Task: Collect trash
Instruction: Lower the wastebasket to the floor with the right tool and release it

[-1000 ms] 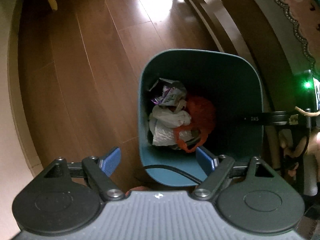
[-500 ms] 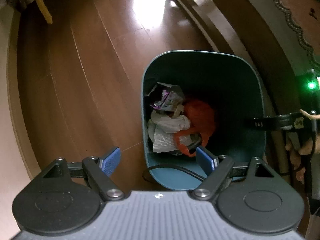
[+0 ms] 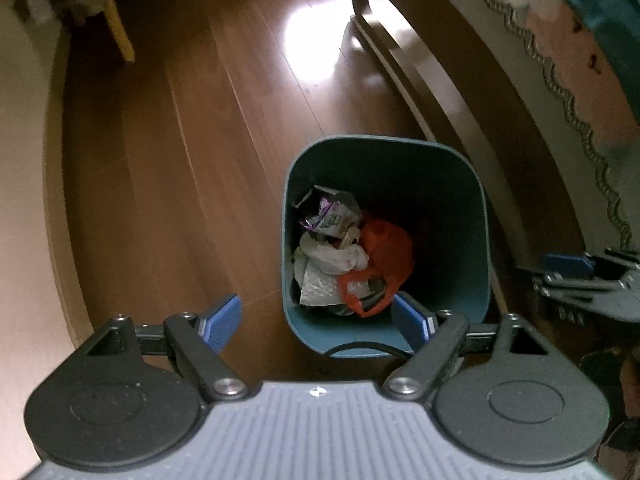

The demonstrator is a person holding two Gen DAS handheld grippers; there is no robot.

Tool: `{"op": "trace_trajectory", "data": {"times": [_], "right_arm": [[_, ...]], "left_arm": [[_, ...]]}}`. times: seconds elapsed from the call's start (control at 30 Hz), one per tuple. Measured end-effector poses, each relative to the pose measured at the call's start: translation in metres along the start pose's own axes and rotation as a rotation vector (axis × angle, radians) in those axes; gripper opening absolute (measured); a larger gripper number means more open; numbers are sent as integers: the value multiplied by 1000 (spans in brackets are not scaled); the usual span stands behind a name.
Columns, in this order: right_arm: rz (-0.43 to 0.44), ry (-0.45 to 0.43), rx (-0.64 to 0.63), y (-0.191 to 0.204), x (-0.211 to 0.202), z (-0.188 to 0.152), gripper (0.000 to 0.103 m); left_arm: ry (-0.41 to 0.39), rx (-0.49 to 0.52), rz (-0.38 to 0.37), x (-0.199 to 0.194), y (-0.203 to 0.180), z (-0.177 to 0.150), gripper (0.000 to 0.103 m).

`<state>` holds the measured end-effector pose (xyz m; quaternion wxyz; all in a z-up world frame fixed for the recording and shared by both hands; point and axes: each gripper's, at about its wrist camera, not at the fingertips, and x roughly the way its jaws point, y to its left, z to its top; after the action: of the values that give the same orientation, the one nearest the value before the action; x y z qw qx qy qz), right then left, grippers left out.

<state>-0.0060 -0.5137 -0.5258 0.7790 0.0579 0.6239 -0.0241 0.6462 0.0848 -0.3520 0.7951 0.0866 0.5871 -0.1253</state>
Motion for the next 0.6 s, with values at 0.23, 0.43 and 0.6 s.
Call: {"op": "trace_trajectory", "data": {"times": [0.23, 0.43, 0.6], "right_arm": [[43, -87, -33, 10, -63, -7, 57], [77, -189, -50, 17, -98, -22, 76], [115, -250, -16, 19, -116, -41, 91]], "left_arm": [[-46, -12, 22, -30, 2, -17, 82], [-108, 20, 25, -47, 6, -32, 82], [-140, 52, 26, -61, 3, -44, 82]]}}
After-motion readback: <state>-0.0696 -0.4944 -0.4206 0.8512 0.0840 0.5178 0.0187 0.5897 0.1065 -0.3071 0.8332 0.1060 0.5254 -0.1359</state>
